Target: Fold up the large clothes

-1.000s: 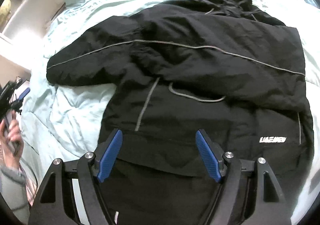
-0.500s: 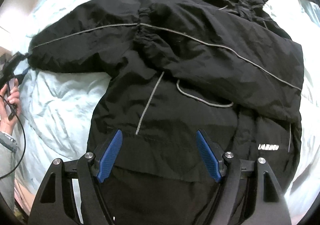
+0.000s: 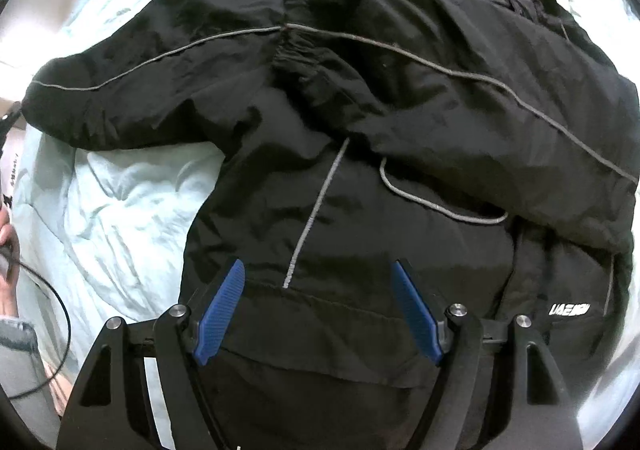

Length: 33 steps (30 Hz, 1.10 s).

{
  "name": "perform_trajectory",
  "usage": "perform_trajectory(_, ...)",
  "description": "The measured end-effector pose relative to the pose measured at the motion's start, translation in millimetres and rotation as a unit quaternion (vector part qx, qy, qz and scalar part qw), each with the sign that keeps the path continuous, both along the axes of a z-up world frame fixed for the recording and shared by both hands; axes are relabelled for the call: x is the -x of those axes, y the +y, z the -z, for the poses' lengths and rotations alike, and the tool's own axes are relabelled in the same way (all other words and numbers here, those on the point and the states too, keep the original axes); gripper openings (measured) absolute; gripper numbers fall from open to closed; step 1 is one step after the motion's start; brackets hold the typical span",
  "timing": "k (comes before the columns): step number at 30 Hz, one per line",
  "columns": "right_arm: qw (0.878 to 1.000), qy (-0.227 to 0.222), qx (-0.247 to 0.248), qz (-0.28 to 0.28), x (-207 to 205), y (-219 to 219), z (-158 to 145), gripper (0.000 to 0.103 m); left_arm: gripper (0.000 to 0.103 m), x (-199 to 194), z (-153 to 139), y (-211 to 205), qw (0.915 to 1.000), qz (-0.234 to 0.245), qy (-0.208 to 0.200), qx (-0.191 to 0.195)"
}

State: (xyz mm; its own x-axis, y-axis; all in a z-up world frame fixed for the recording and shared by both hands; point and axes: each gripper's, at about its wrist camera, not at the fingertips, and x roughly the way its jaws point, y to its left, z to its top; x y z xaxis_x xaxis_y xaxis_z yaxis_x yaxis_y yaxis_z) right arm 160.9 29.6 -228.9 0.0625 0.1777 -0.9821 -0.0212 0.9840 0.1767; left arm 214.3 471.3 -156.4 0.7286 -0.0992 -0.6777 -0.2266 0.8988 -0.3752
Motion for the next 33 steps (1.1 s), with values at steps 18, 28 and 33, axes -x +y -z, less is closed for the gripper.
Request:
perform_trajectory(18,1.0,0.016,0.005,0.021,8.1,-38.7,15.1,0.078,0.074,-72.0,113.6,89.4,0.9852,-0.041,0.153,0.066)
perform_trajectory(28,1.0,0.01,-0.002,0.01,-6.1,-29.6,17.1,0.078,0.039,-31.7,24.1,7.2,0.9951,0.02,0.056,-0.079)
perform_trajectory(33,0.999,-0.011,-0.029,0.021,-13.4,-37.7,8.2,0.078,0.039,-17.7,-33.6,-64.0,0.9918,0.099,-0.001,-0.08)
